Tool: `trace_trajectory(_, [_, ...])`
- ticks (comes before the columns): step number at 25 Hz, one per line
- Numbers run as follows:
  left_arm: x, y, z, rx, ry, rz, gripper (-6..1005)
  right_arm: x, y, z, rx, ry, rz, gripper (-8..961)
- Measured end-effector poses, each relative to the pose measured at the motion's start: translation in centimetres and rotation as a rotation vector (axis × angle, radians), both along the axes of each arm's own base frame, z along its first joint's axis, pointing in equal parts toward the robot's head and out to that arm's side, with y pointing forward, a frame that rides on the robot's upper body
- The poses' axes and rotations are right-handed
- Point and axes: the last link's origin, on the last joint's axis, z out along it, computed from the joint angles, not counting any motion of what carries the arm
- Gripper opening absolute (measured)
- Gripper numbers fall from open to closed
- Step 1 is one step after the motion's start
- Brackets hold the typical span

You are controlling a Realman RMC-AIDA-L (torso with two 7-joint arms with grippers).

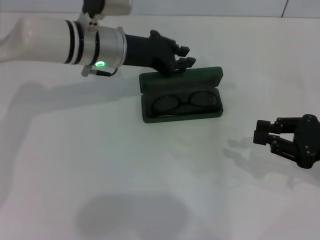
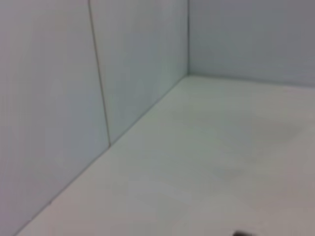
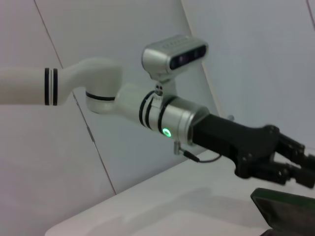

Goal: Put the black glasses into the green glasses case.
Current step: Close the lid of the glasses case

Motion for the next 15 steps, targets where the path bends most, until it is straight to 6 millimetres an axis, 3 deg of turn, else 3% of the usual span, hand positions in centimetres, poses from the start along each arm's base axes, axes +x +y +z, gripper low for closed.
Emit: trace_trajectory(15, [-1.5,-0.8,-1.2,-0.023,0.038,0.073,244,-0.3,0.8,-1.0,0.0,0.006,0.025,252])
